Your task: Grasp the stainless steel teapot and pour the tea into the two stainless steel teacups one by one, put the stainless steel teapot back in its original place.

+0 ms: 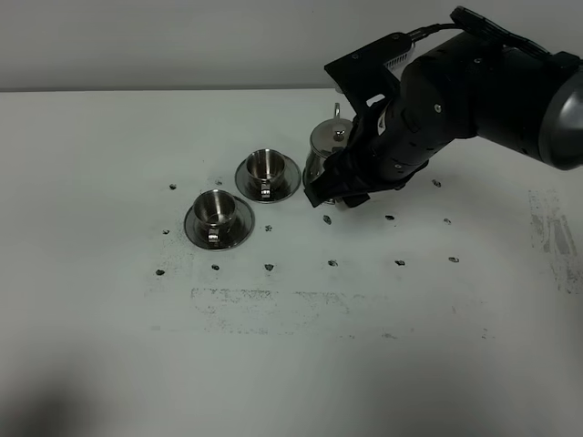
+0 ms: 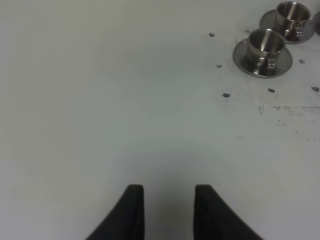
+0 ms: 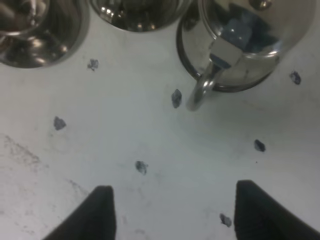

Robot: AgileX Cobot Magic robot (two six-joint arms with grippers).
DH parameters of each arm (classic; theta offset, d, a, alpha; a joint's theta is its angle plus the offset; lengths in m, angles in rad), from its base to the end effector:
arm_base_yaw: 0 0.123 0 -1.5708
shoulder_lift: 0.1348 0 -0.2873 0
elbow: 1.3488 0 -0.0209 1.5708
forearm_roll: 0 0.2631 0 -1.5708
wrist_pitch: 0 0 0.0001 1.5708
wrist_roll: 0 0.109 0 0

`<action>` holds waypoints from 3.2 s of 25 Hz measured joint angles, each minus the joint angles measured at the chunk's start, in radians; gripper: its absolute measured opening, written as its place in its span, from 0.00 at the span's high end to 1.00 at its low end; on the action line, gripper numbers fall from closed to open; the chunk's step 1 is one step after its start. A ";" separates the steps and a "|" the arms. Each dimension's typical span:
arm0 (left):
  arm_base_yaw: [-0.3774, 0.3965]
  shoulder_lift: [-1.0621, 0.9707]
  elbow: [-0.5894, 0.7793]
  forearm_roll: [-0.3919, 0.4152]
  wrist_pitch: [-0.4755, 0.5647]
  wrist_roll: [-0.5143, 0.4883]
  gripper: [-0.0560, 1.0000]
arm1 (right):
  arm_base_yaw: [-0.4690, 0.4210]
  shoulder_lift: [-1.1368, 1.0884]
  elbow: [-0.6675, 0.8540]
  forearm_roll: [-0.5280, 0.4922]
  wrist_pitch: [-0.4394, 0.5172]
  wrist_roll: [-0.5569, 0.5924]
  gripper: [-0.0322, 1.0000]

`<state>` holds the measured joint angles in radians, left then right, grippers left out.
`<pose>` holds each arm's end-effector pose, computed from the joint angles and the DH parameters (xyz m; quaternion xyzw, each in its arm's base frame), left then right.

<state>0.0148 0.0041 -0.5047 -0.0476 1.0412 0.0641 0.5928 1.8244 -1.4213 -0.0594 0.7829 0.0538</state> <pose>0.0208 -0.0042 0.2783 0.0216 0.8474 -0.0029 0.5305 0.3467 0.2280 0.2300 -0.2738 0.9326 0.0503 0.2296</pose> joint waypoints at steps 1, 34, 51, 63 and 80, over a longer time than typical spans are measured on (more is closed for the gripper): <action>0.000 0.000 0.000 0.000 0.000 0.000 0.72 | 0.000 0.000 0.000 0.002 -0.009 0.011 0.46; 0.000 0.000 0.000 0.000 0.001 0.001 0.72 | -0.004 0.249 -0.020 -0.195 -0.237 0.332 0.51; 0.000 0.000 0.000 0.000 0.001 0.001 0.72 | -0.025 0.261 -0.020 -0.408 -0.251 0.517 0.51; 0.000 0.000 0.000 0.000 0.001 0.002 0.72 | -0.025 0.261 -0.020 -0.516 -0.202 0.561 0.51; 0.000 0.000 0.000 0.000 0.001 0.002 0.72 | -0.034 0.200 -0.161 -0.116 0.032 0.026 0.51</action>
<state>0.0153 0.0041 -0.5047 -0.0476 1.0421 0.0660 0.5592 2.0243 -1.5825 -0.1755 0.8144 0.0800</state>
